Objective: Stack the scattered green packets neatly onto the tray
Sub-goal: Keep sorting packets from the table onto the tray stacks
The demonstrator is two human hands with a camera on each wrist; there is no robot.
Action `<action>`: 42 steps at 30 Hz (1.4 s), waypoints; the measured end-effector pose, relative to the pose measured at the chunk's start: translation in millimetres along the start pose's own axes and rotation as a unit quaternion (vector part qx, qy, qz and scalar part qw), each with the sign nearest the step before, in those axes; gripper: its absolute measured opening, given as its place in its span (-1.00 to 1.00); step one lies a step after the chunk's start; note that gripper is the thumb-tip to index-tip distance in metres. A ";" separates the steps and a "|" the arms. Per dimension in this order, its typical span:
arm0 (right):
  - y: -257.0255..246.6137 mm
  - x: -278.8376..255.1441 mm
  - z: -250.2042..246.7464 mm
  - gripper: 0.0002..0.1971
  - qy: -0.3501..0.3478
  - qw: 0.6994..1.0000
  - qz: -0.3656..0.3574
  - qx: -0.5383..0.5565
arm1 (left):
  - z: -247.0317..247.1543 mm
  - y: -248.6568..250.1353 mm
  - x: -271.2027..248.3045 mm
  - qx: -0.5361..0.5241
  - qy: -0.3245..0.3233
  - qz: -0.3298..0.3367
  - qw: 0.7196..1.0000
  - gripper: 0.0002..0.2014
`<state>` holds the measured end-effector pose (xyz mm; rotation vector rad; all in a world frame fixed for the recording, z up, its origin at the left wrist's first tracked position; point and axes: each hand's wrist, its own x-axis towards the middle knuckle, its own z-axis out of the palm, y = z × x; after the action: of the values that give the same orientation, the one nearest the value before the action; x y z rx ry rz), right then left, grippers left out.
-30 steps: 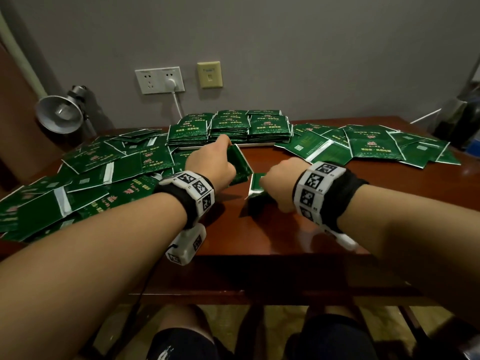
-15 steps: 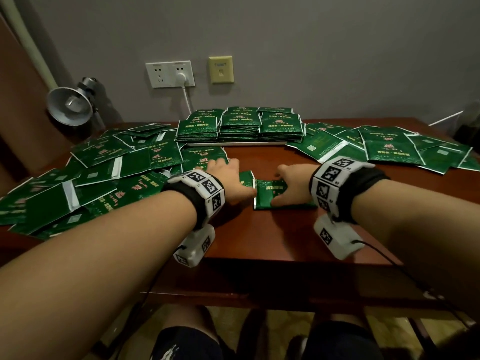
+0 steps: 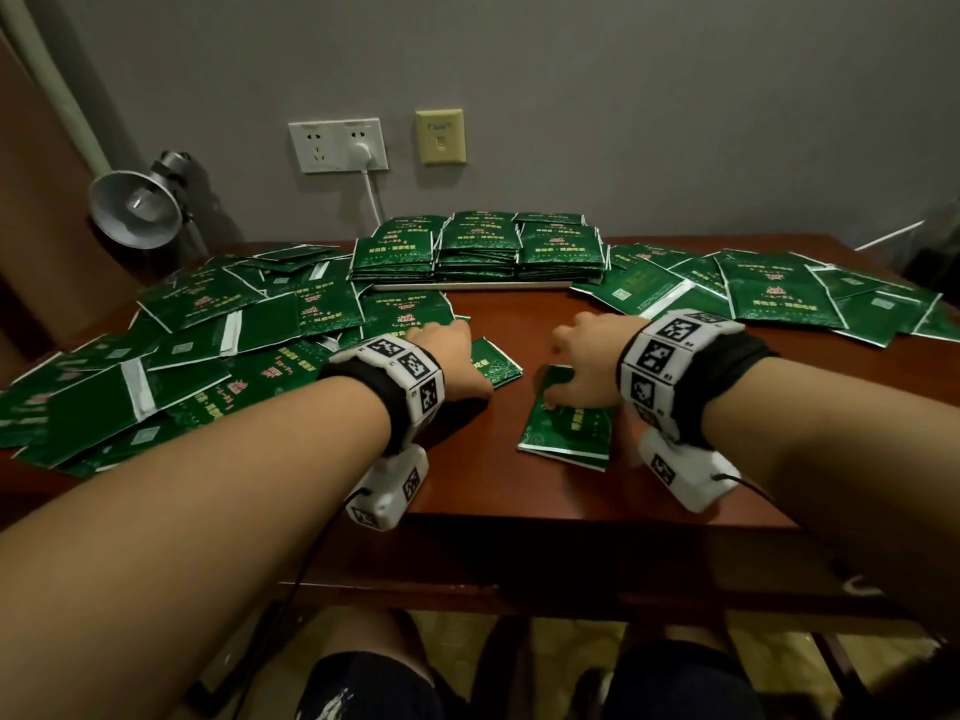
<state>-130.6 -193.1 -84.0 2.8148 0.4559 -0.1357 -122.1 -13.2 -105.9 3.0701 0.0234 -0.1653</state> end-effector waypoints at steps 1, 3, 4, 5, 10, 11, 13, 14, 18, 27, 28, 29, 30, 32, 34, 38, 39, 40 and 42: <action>-0.8 -2.1 0.4 -0.29 -0.003 0.999 -0.036 0.018 | -0.3 0.9 -0.7 -0.001 -0.002 0.001 1.000 -0.27; -4.6 -6.7 1.2 -0.22 -0.018 0.996 -0.071 0.050 | -0.2 2.1 -1.6 0.002 -0.004 0.003 1.000 -0.24; -6.4 -7.2 1.9 -0.20 -0.025 0.996 -0.068 0.046 | 0.0 2.4 -2.2 0.005 -0.005 0.006 1.000 -0.22; -8.6 -7.2 3.6 -0.17 -0.032 0.998 -0.053 0.029 | 0.1 2.7 -2.8 0.010 -0.008 0.009 1.000 -0.20; -12.9 -11.2 1.7 0.02 -0.060 0.997 0.051 -0.028 | 1.3 1.8 -3.9 0.029 -0.016 0.019 0.999 -0.18; -10.9 -12.4 0.8 0.05 -0.056 0.998 0.031 -0.008 | 1.3 2.2 -3.7 0.029 -0.016 0.019 0.999 -0.17; -6.3 -17.4 -5.0 0.02 -0.054 0.997 -0.044 0.041 | 1.1 2.1 -2.7 0.027 -0.016 0.017 0.999 -0.14; -5.2 -20.6 -7.9 0.00 -0.066 0.994 -0.071 0.052 | 0.7 2.3 -2.3 0.025 -0.017 0.016 0.999 -0.14; -10.7 -27.9 -0.1 -0.05 -0.091 0.993 -0.075 0.004 | 0.2 4.4 -2.8 0.010 -0.022 0.016 1.000 -0.29; -10.1 -28.7 5.2 -0.01 -0.079 0.994 -0.046 0.051 | 2.6 1.2 -4.3 -0.030 -0.022 0.003 0.999 -0.05; -7.6 -29.6 5.2 0.05 -0.090 0.993 -0.039 0.059 | 1.8 -0.5 -4.0 -0.033 -0.016 0.002 0.999 0.00; -5.4 -31.0 4.0 0.13 -0.103 0.992 -0.033 0.060 | 0.5 -1.9 -4.9 -0.035 -0.011 0.001 0.999 0.03; -3.4 -32.0 2.6 0.20 -0.113 0.992 -0.028 0.054 | -1.0 -2.9 -5.9 -0.038 -0.008 -0.001 0.999 0.03; 0.5 -33.5 -1.4 0.24 -0.116 0.992 -0.025 0.036 | -5.2 -6.1 -7.3 -0.046 0.004 -0.006 0.999 -0.02; 3.2 -31.1 -5.0 0.14 -0.101 0.994 -0.027 0.033 | -10.0 -11.6 -6.7 -0.050 0.024 -0.008 0.998 -0.08; 6.0 -18.9 -12.2 -0.15 -0.058 0.997 -0.038 0.042 | -18.8 -23.4 -2.0 -0.029 0.052 0.009 0.998 -0.07; 7.2 -14.8 -14.7 -0.20 -0.046 0.996 -0.040 0.058 | -21.5 -25.1 0.1 -0.028 0.053 0.016 0.998 -0.07; 8.7 -10.6 -17.6 -0.23 -0.034 0.996 -0.042 0.073 | -24.9 -26.2 2.6 -0.030 0.055 0.025 0.998 -0.08; 13.5 -0.6 -24.3 -0.20 -0.007 0.996 -0.040 0.080 | -32.5 -28.1 9.9 -0.030 0.063 0.045 0.997 -0.13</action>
<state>-125.7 -198.3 -57.1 2.9510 0.5777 -0.2170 -109.3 17.2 -76.5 3.0097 -0.1018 0.0325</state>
